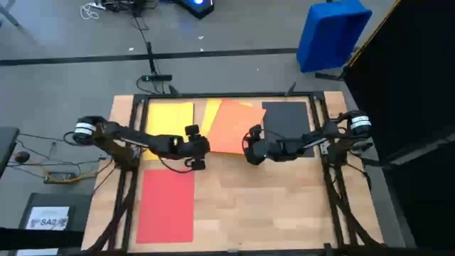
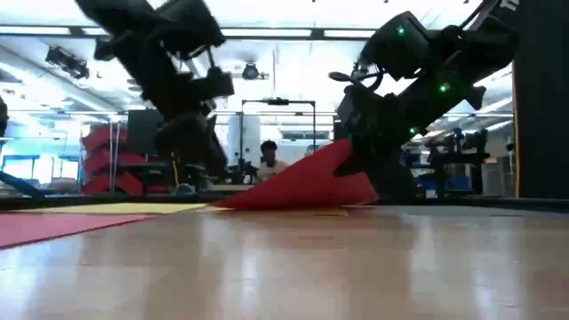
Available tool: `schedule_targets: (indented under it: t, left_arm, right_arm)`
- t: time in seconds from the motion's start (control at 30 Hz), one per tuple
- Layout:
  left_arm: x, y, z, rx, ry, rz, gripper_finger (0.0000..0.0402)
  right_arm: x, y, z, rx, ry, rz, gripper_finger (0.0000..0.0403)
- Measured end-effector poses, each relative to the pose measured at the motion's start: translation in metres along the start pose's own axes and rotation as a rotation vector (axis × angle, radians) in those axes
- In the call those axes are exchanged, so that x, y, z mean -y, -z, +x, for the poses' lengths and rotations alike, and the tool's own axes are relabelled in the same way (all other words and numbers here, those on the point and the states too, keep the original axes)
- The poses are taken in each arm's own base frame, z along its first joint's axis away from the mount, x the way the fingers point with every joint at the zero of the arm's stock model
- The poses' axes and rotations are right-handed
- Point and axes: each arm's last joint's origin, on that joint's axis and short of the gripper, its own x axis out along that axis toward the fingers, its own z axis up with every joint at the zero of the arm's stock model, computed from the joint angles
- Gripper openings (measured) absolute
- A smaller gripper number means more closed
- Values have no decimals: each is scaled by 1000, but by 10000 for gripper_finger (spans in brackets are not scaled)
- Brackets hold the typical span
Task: Organize paper
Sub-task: Put the orange paper to the bottom right of the table
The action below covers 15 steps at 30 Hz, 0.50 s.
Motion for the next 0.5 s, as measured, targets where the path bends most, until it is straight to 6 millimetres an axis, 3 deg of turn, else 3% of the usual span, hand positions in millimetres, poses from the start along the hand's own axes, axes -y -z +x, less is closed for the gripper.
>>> schedule_targets:
  t: [0.5]
  left_arm:
    - [3,7,4,17,-2,-9,158]
  right_arm:
    - [4,-4,0,33,33,36,0]
